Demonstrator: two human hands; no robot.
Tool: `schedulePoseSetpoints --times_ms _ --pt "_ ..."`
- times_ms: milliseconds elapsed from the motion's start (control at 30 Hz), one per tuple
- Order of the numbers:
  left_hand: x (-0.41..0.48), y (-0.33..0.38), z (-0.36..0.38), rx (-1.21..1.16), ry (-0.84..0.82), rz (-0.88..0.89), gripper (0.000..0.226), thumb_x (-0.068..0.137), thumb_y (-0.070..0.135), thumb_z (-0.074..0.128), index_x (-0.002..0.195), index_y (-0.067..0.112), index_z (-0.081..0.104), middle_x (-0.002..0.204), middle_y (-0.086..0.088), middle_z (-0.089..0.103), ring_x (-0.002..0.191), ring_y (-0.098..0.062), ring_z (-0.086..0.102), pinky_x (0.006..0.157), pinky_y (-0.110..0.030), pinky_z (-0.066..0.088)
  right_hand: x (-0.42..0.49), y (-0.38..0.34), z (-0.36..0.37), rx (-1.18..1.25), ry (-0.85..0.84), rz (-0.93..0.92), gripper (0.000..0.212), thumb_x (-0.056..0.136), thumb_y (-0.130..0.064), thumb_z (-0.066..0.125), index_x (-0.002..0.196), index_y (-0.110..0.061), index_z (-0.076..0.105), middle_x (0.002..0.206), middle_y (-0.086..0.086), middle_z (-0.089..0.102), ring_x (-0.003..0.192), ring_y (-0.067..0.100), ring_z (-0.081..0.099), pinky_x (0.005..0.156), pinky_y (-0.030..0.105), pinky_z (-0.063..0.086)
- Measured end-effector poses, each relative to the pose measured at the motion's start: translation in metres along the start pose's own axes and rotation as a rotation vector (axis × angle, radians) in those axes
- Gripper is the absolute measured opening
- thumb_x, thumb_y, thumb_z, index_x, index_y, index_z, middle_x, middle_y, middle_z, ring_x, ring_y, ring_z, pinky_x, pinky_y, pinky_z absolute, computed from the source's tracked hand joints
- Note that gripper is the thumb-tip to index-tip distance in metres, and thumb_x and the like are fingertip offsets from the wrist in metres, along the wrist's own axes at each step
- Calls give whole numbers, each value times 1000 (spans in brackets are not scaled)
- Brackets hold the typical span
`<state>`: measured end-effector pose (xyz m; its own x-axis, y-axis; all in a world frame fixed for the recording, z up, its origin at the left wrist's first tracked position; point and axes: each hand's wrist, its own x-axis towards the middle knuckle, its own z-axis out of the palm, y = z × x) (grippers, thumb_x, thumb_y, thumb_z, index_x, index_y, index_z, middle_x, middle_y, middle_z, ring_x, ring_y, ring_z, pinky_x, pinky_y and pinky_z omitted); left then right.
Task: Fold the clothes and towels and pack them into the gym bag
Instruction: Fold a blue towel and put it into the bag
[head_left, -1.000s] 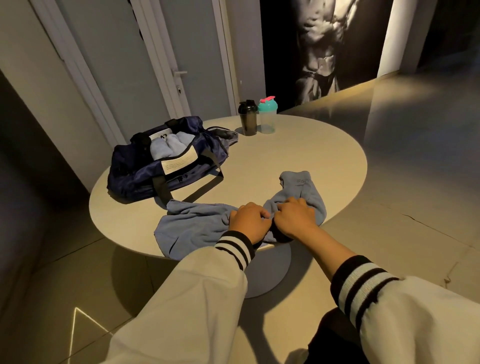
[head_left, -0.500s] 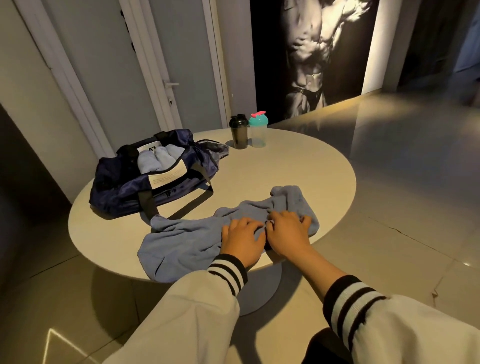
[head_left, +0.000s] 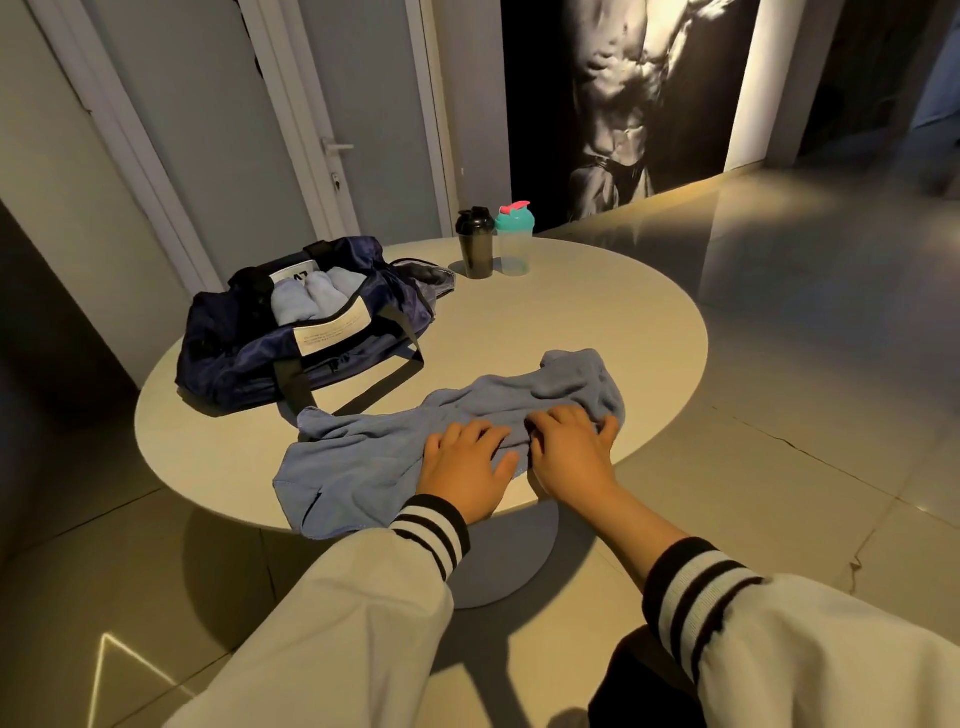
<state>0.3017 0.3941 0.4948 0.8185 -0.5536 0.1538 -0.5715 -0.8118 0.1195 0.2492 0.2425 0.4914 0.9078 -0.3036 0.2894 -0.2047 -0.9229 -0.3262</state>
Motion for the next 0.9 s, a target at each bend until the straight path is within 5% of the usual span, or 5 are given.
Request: schedulePoseSetpoints --times_ms 100,300,500,700,900 --pt "-5 -2 -2 18 -108 4 56 104 51 27 157 37 19 166 3 16 150 -21 15 123 -46 6 1 5 -1 1 -47 -15 43 101 -30 40 144 -25 45 155 0 36 150 22 18 114 56 -5" --pt "-4 3 -20 -27 -274 3 68 94 51 45 155 43 17 167 4 11 153 -24 4 122 -53 -5 -10 30 -18 -40 311 145 24 97 -30 49 118 -22 57 120 8 50 109 30 40 88 43 26" --pt "14 38 -18 -523 -62 86 45 103 31 47 148 30 42 157 3 37 144 -18 32 117 -32 22 -3 34 -15 -8 -9 295 28 103 -35 34 119 -22 52 123 7 54 120 28 43 96 45 27" --pt "30 51 -10 -954 -29 -188 56 94 72 36 133 38 55 127 -3 65 119 -23 59 108 -47 45 19 27 -32 1199 0 269 26 104 -19 50 123 -18 67 122 5 68 111 21 65 98 42 54" --pt "40 46 14 -818 47 -101 49 95 71 33 109 37 66 113 -2 71 109 -21 65 102 -45 50 35 21 -23 1031 -115 284 38 104 -18 47 142 -19 53 120 9 66 93 21 63 77 29 53"
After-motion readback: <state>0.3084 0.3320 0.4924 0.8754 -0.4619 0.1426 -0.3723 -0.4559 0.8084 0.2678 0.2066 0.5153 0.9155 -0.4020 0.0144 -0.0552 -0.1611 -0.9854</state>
